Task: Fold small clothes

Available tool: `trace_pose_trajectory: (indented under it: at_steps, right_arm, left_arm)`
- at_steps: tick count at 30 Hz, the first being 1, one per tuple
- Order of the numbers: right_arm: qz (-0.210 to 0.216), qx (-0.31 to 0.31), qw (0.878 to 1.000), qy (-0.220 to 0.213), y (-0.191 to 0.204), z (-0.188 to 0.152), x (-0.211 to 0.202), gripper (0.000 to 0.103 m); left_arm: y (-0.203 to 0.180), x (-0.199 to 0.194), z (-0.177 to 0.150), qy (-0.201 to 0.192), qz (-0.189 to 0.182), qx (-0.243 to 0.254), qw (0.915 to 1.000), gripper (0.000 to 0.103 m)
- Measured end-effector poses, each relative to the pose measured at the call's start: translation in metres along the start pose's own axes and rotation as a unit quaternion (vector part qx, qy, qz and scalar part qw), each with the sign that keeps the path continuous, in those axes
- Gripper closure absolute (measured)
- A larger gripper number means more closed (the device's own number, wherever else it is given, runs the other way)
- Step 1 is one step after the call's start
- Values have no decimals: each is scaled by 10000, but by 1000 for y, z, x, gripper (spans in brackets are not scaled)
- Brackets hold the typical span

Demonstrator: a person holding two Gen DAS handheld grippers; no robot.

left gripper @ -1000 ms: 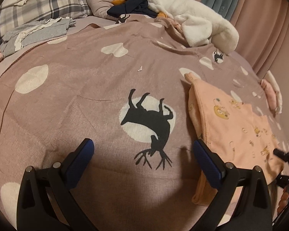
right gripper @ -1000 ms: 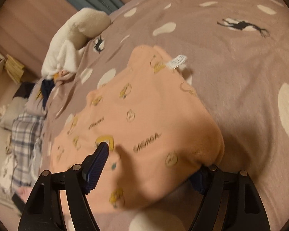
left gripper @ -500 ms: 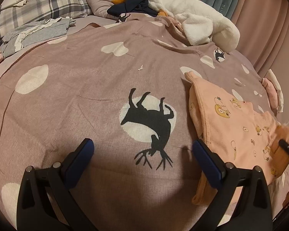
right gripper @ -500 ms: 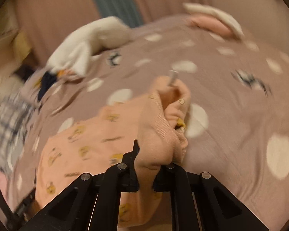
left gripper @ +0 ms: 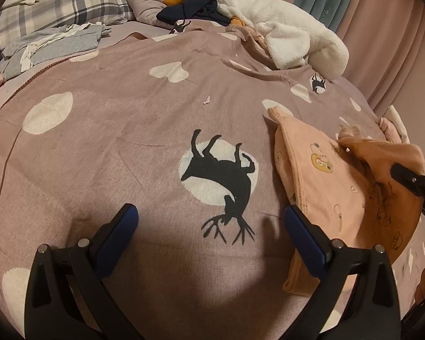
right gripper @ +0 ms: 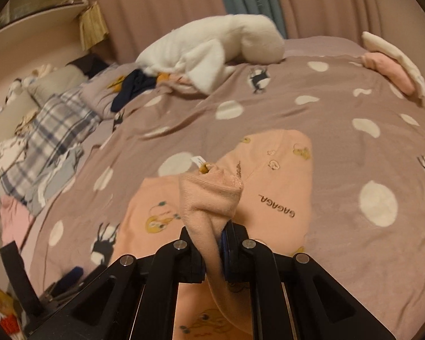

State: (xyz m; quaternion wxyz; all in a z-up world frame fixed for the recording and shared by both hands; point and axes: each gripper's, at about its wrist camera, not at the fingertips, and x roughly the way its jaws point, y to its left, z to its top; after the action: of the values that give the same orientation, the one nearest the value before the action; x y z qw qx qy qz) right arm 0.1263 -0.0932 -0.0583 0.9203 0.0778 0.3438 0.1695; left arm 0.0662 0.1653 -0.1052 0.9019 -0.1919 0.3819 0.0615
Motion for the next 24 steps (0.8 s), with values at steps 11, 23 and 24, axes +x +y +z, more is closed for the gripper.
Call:
trace_pose_trajectory:
  at_steps: [11,23,24]
  right_arm:
    - [538,-356,9973,357,32,-7,10,92]
    - [1688,-4,9844,504,47,-2,7,92]
    - [1786,71,9826,511,47,-1,7,92]
  left_arm:
    - [2,-1,0,1,12,-17,10000,0]
    - [6,-3,0,-31,-90,-166,9998,0]
    - [7,-3,1,-28,-90,-167,9998,0]
